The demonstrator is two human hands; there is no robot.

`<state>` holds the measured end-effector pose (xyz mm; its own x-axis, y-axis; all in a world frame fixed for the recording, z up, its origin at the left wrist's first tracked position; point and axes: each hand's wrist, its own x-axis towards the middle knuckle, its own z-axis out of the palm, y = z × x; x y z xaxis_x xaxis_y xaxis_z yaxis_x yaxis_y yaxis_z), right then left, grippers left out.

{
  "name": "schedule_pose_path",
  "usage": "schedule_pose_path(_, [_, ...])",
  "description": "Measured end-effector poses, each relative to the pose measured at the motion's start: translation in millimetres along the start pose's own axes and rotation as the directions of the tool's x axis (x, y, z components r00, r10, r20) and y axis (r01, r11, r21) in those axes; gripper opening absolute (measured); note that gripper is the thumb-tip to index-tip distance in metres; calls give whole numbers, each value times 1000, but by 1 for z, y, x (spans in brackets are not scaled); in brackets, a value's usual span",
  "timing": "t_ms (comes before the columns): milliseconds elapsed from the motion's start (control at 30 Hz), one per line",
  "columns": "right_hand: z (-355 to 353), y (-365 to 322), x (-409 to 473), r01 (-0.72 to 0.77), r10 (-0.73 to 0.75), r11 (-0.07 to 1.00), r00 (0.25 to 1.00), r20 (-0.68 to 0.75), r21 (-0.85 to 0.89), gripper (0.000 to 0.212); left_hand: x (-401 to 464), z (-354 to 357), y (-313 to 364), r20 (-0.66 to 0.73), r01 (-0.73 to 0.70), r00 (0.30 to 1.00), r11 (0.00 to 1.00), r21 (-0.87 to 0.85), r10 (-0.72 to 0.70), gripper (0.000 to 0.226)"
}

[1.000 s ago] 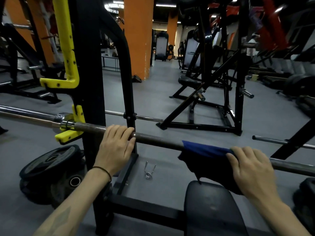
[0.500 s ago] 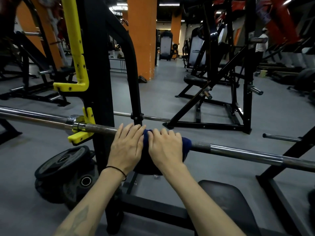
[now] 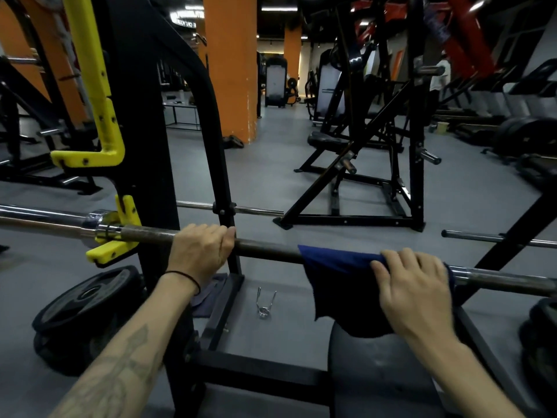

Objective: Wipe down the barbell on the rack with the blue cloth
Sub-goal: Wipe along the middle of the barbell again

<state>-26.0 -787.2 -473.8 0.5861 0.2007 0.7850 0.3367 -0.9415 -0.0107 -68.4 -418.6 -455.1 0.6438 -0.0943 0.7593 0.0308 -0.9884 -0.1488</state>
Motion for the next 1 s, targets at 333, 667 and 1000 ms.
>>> schedule_pose_path(333, [36, -220, 45, 142, -154, 978, 986, 67, 154, 40, 44, -12, -9, 623, -11, 773, 980, 201, -119, 42])
schedule_pose_path(667, [11, -26, 6, 134, -137, 988, 990, 44, 81, 41, -35, -11, 4, 104, 138, 988, 965, -224, -117, 40])
schedule_pose_path(1000, [12, -74, 11, 47, -48, 997, 999, 22, 69, 35, -50, -19, 13, 182, 217, 969, 931, -293, -168, 54])
